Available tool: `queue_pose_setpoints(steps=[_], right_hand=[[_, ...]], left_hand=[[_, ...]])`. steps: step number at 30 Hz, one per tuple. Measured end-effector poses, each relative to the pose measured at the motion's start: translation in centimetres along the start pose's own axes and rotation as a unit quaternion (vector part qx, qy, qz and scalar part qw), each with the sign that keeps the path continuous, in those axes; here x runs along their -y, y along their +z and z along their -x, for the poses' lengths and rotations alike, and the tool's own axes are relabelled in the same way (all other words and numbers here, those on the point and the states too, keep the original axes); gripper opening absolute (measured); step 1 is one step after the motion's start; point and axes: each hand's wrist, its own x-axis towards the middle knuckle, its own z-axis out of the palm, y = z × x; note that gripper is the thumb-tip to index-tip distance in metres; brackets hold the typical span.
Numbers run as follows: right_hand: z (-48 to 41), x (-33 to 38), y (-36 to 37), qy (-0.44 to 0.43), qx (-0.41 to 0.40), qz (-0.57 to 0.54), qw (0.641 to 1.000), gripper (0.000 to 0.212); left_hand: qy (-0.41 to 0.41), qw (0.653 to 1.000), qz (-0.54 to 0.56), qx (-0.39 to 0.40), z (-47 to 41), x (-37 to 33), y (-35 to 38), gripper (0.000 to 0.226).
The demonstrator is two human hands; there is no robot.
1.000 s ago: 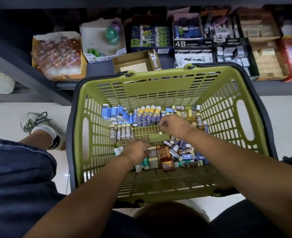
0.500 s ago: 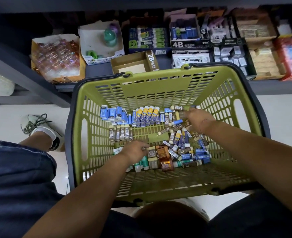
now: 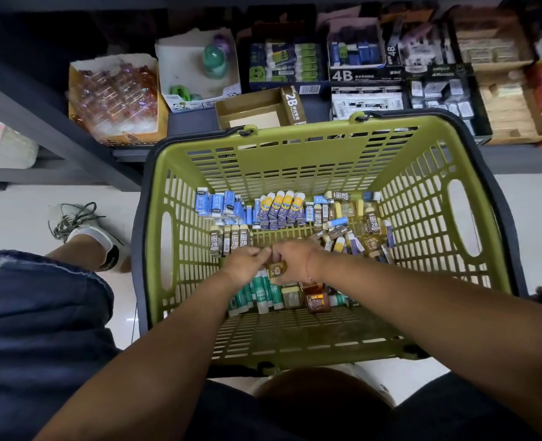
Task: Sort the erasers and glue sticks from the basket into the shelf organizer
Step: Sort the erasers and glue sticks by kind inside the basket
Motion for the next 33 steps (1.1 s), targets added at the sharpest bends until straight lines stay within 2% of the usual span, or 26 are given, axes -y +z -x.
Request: queue_pose_setpoints(steps=[2, 4, 6, 7, 10, 12, 18, 22, 25, 29, 33], right_hand=[[-0.1, -0.4, 0.1, 0.012, 0.026, -0.017, 0.999, 0.035], [0.2, -1.2, -0.6, 0.021, 0.014, -0.122, 0.992, 0.024], [1.0, -2.7, -2.4, 0.046, -0.033, -0.200, 0.978, 0.016], [1.2, -4.1, -3.4, 0.070, -0.067, -0.200, 0.975, 0.014], [2.6, -9.2, -5.8, 0.172, -0.112, -0.090, 0.975, 0.009], [4.0, -11.9, -6.0, 0.213, -0.065, 0.013, 0.975, 0.015], [5.8, -13.4, -3.5, 0.184, 0.018, 0.143, 0.972, 0.048], [6.1, -13.0, -2.3, 0.166, 0.008, 0.233, 0.958, 0.058], [6.2, -12.7, -1.7, 0.158, -0.007, 0.267, 0.951, 0.061], [6.2, -12.4, -1.1, 0.149, 0.001, 0.303, 0.941, 0.061], [5.7, -12.5, -1.4, 0.165, -0.020, 0.277, 0.946, 0.043]], left_hand=[[0.018, 0.999, -0.036, 0.017, 0.0, 0.0, 0.3, 0.026], [0.045, 0.996, -0.077, 0.030, 0.1, -0.2, 0.6, 0.022], [0.071, 0.990, -0.119, 0.038, 0.2, -0.2, 0.9, 0.023], [0.081, 0.987, -0.133, 0.041, 0.2, -0.1, 1.1, 0.024], [0.103, 0.975, -0.192, 0.045, 0.1, 0.2, 1.7, 0.023], [0.114, 0.967, -0.222, 0.045, -0.1, 0.2, 2.2, 0.022], [0.153, 0.928, -0.337, 0.039, 0.1, -0.1, 3.0, 0.022], [0.136, 0.921, -0.363, 0.012, 0.1, 0.0, 2.6, 0.053], [0.125, 0.923, -0.362, 0.031, 0.0, 0.4, 2.5, 0.072], [0.127, 0.918, -0.373, 0.037, 0.2, 0.2, 2.6, 0.072], [0.118, 0.930, -0.345, 0.045, 0.0, 0.3, 2.4, 0.070]])
